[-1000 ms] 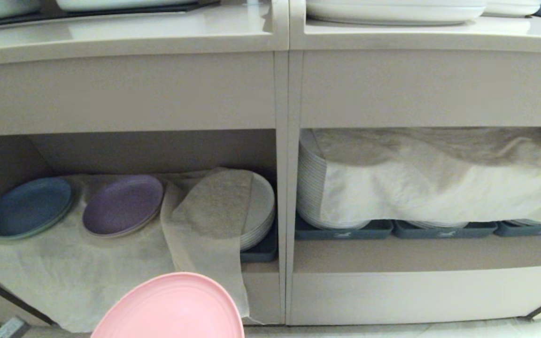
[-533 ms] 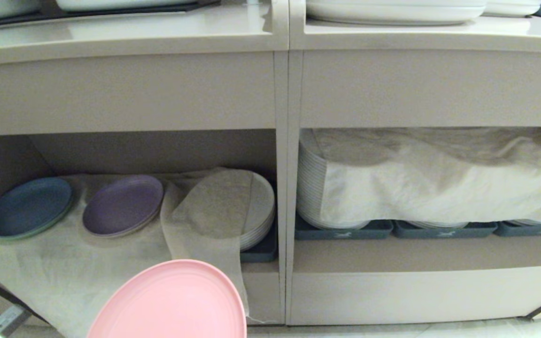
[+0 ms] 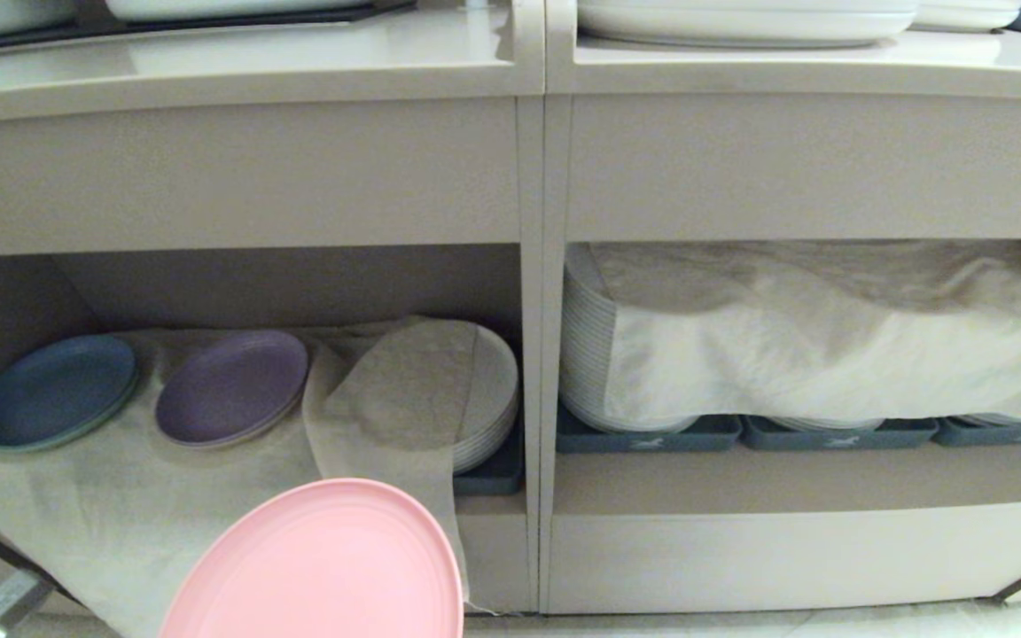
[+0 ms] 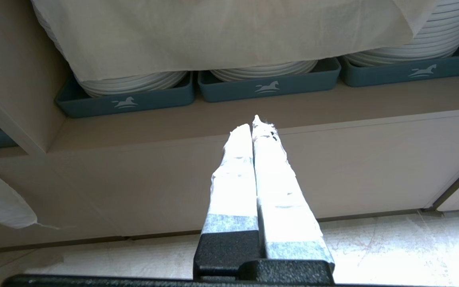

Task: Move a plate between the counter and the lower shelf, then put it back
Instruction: Put the plate

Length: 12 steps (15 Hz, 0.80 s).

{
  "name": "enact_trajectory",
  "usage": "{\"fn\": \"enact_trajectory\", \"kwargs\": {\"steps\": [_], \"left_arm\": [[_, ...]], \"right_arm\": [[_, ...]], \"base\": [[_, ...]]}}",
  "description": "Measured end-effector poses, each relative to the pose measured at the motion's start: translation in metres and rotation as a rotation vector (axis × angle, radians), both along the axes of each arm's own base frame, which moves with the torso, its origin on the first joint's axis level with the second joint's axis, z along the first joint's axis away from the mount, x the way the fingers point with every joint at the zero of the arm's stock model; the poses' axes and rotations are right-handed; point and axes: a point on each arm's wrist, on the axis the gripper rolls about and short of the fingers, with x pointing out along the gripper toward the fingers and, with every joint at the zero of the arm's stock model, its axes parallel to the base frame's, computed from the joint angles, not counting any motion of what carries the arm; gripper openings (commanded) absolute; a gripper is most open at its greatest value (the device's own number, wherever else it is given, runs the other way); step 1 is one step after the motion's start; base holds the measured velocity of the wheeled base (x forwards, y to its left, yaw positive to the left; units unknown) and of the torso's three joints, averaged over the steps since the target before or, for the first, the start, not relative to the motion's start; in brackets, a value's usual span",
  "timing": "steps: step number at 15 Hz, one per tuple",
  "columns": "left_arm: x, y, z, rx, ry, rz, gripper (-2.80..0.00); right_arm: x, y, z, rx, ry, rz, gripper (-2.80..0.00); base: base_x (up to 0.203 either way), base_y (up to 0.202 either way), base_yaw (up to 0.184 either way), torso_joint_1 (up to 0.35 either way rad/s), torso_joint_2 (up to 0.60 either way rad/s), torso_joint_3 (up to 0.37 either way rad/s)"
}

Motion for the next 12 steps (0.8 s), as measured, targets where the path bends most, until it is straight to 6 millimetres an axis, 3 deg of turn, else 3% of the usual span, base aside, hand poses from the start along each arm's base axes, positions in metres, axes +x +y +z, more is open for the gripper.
{"fn": "enact_trajectory", "kwargs": {"steps": [6,12], "left_arm": [[0.0002,-0.0001,-0.0002,0.001,0.001,0.000,-2.80],[0.0010,-0.0003,-0.0004,0.000,0.006,-0.002,-2.80]], "right_arm": [[0.0000,0.0000,0.0000,0.000,0.000,0.000,-2.80],[0.0000,0.0000,0.0000,-0.004,0.000,0.000,-2.80]], "base": [[0.000,0.000,0.000,0.003,-0.01,-0.004],[0.000,0.000,0.000,0.111,-0.34,-0.269]]}}
